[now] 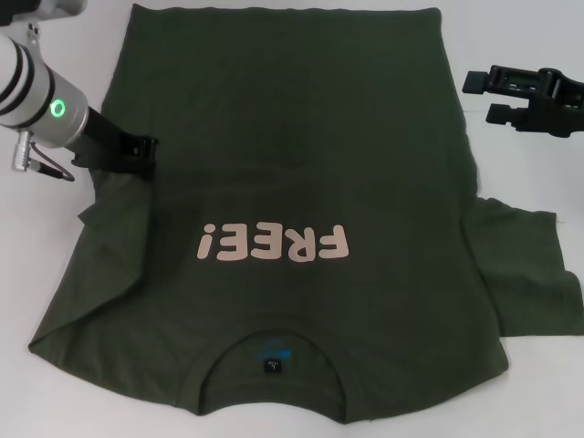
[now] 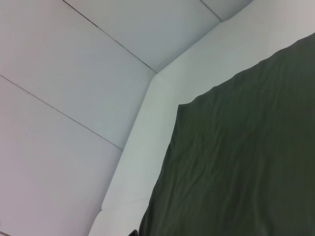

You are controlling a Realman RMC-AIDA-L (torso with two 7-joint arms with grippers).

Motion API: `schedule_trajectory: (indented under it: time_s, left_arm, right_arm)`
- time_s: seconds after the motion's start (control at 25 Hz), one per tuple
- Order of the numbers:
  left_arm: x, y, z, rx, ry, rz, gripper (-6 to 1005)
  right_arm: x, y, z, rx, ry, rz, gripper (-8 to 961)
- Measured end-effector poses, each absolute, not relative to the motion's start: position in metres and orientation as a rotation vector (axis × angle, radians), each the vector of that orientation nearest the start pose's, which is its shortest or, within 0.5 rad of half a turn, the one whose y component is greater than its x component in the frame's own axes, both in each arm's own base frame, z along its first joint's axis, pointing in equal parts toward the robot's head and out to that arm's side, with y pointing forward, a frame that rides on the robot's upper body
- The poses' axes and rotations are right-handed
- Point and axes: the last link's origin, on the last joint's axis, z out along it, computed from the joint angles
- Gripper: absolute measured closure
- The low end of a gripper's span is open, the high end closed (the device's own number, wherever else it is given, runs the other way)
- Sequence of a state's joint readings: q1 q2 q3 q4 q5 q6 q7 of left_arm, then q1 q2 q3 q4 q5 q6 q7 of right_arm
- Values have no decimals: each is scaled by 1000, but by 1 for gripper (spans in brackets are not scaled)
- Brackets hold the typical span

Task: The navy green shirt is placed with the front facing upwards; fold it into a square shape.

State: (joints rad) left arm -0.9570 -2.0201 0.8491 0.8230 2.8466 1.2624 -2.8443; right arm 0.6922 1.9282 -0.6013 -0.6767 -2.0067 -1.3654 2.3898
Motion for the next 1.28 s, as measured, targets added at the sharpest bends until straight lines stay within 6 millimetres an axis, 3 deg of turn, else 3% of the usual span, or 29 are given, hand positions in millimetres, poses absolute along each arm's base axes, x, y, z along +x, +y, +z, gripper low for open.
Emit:
schedule_trajectory:
  time_s: [0.28, 0.48, 0.64, 0.76, 0.88, 1.0, 1.28]
  left_arm:
    - [-192, 443, 15, -2256, -1277, 151, 959]
    - [-198, 429, 23, -2290, -1244, 5, 762]
    - [-214, 398, 32, -2437, -1152, -159, 643]
    - [-224, 363, 31, -2626, -948, -321, 554]
    - [-243, 333, 23, -2681, -819, -409, 430]
    - [-253, 318, 16, -2697, -803, -399, 288]
    - [-255, 303, 14, -2756, -858, -464, 254]
  right_arm:
    - [247, 416, 87, -2126, 1641, 862, 29]
    - [250, 415, 91, -2168, 1575, 824, 29]
    - [253, 411, 94, -2235, 1469, 782, 29]
    - [257, 408, 94, -2261, 1399, 757, 29]
    - [261, 405, 94, -2280, 1354, 738, 29]
    - [263, 403, 94, -2276, 1360, 736, 30]
    - [276, 391, 101, -2268, 1463, 703, 30]
